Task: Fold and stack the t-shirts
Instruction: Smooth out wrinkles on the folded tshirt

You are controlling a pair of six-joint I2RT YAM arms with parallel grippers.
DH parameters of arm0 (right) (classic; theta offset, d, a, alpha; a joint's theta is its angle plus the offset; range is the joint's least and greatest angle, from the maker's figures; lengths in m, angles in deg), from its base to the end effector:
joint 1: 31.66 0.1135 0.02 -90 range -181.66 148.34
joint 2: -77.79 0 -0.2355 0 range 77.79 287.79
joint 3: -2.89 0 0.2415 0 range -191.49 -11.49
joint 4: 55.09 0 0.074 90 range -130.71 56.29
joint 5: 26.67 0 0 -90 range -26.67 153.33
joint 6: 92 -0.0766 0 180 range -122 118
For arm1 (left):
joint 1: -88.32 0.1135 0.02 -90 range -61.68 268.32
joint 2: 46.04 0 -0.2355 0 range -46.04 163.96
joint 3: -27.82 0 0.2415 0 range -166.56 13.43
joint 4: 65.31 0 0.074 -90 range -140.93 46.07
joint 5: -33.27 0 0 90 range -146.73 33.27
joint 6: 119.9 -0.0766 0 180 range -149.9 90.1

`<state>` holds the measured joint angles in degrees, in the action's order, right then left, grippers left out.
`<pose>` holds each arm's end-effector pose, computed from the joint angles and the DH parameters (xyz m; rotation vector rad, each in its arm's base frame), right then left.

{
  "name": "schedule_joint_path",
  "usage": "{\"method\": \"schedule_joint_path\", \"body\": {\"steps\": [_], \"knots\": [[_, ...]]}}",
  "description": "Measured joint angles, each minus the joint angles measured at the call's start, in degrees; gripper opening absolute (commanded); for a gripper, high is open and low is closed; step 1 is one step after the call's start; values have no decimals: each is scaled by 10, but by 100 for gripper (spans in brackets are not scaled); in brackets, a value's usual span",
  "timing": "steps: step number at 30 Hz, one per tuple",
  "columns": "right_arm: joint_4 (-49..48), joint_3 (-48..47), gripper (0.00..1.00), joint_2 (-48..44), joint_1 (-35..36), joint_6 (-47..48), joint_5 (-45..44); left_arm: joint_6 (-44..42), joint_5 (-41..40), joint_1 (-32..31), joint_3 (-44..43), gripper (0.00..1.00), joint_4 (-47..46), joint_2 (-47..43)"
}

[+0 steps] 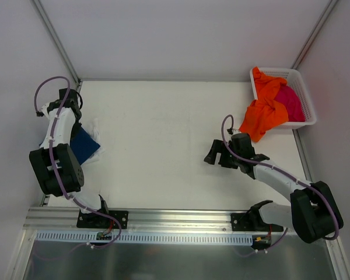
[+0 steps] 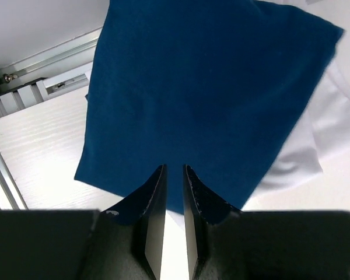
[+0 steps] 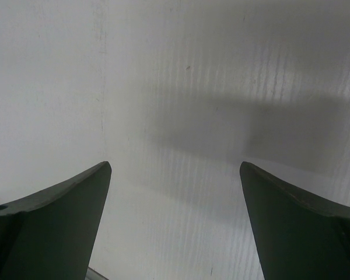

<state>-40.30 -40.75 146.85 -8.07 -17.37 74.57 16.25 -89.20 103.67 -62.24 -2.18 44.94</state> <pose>0.2395 0.1209 0.1335 -0.2721 2.3076 0.5746 0.3036 0.1260 0.2204 -1.4271 2.0697 0.5507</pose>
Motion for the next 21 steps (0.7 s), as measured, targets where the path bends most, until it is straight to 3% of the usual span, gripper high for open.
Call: {"method": "schedule_joint_path", "body": {"steps": [9, 11, 13, 21], "knots": [[-1, 10, 97, -3, 0, 0, 18, 23, -7, 0, -41, 16, 0, 173], [0, 10, 97, -11, 0, 1, 21, 16, 3, 0, -62, 13, 0, 213], [5, 10, 97, -26, 0, 2, 22, 0, 14, -1, -81, 0, 5, 236], [22, 10, 97, -56, 0, 9, 21, -43, 33, -66, -72, 2, -43, 207]]}}
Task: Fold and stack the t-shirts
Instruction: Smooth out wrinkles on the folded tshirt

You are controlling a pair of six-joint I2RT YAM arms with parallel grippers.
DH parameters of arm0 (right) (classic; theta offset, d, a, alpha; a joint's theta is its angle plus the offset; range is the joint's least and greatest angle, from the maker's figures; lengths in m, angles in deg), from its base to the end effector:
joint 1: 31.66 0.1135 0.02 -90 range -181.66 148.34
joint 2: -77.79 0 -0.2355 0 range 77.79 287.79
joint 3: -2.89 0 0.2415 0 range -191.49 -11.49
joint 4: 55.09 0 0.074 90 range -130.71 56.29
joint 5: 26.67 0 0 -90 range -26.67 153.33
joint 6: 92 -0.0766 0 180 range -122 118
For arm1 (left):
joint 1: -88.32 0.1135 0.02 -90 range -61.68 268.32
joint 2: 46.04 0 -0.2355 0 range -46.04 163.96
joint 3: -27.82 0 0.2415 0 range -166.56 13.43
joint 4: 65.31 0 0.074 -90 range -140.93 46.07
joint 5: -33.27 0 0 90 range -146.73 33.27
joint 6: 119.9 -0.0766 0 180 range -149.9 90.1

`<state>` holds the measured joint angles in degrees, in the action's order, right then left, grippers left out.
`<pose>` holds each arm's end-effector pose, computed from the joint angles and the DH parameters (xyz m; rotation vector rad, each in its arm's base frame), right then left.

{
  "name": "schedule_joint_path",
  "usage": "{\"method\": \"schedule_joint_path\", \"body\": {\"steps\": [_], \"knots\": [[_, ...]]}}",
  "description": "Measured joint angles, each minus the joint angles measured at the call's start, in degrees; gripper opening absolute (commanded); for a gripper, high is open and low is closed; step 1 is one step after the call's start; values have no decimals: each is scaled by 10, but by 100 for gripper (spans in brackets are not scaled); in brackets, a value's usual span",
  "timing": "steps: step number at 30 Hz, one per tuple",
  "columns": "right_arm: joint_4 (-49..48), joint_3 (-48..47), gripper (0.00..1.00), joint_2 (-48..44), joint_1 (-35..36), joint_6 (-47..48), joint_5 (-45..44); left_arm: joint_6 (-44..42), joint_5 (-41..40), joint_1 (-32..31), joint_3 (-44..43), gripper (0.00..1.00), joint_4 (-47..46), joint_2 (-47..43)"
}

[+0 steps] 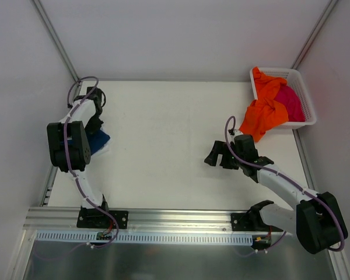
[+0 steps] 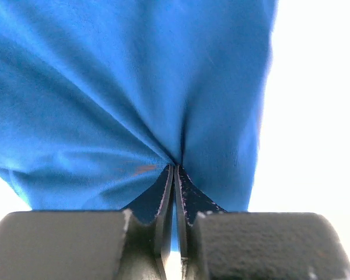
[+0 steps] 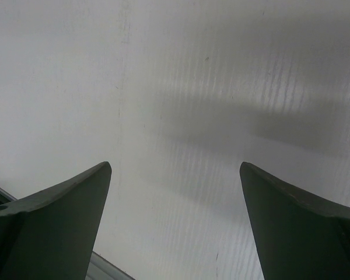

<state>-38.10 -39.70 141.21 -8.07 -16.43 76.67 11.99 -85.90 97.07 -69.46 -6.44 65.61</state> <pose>0.2291 0.1193 0.1472 -0.3121 2.2612 0.6155 0.3713 0.0949 0.1375 -1.2332 2.3675 0.5532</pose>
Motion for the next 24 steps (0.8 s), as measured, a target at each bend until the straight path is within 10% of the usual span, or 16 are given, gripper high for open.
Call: {"method": "schedule_joint_path", "body": {"steps": [19, 24], "knots": [[-46, 19, 98, 22, 5, -11, 11, -26, 34, -227, 163, 19, -68, -529], [-67, 19, 99, 19, 24, -18, 6, -71, 135, -275, 305, 42, -128, -622]]}}
